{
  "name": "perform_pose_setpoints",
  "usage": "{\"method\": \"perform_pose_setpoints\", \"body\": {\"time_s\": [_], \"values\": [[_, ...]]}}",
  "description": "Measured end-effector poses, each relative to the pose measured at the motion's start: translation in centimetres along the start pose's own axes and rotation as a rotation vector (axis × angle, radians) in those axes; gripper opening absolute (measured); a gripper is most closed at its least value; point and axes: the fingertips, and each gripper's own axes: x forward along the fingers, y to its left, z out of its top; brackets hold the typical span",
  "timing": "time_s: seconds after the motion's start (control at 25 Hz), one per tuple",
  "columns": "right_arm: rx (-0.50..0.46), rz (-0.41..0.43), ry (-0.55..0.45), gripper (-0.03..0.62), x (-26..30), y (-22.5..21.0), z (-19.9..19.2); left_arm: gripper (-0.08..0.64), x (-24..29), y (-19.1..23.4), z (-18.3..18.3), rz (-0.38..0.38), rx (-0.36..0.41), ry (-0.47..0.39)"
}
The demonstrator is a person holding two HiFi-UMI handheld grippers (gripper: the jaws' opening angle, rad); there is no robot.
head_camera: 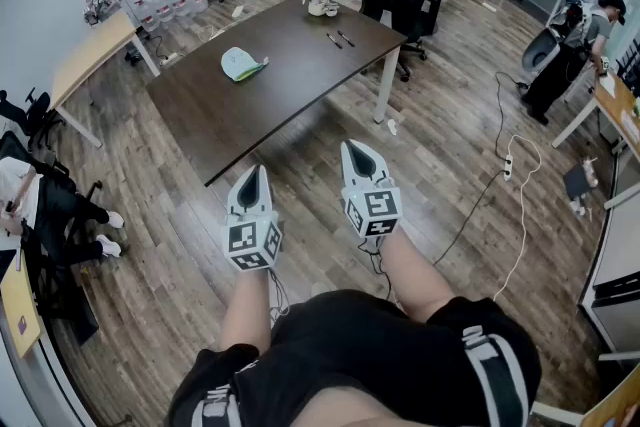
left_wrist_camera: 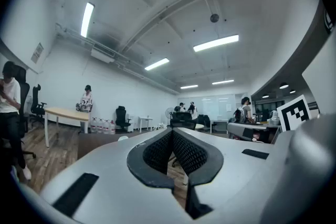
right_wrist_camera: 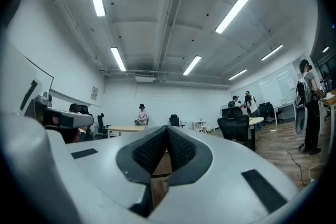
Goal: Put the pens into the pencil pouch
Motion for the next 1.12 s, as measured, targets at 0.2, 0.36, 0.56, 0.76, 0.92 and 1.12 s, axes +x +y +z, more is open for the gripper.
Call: {"method": "perform_pose_setpoints", "body": {"time_s": [0.2,0.36,0.56,0.76,0.92,1.12], "values": [[-0.011,-0.008,0.001,-0.002,0.4,-0.1,-0.3,0.000,0.5,0.0,-0.3,-0.005,-0.009,0.001],[-0.013,-0.015,0.006,-0.002,1.4,-0.4,-0.6,0.000,1.5,0.1,-0.5,-0.015,-0.011,0.003],[-0.018,-0.029,0.001,-0.001,2.8,-0.4,-0.4,0.000,2.7,1.1,-0.4,-0.023,-0.013,0.003],[-0.019,-0.051,0.002,-0.002,4.1,0.2,-0.6,0.000,3.7,2.4,0.0,-0.045,-0.008,-0.002],[-0.011,-0.072,-0.005,-0.002,4.6,1.1,-0.9,0.000,3.7,3.9,0.4,-0.055,-0.002,-0.011],[-0.020,-0.081,-0.004,0.000,5.4,1.7,-1.0,0.000,3.7,5.2,0.2,-0.057,-0.013,-0.012]]}}
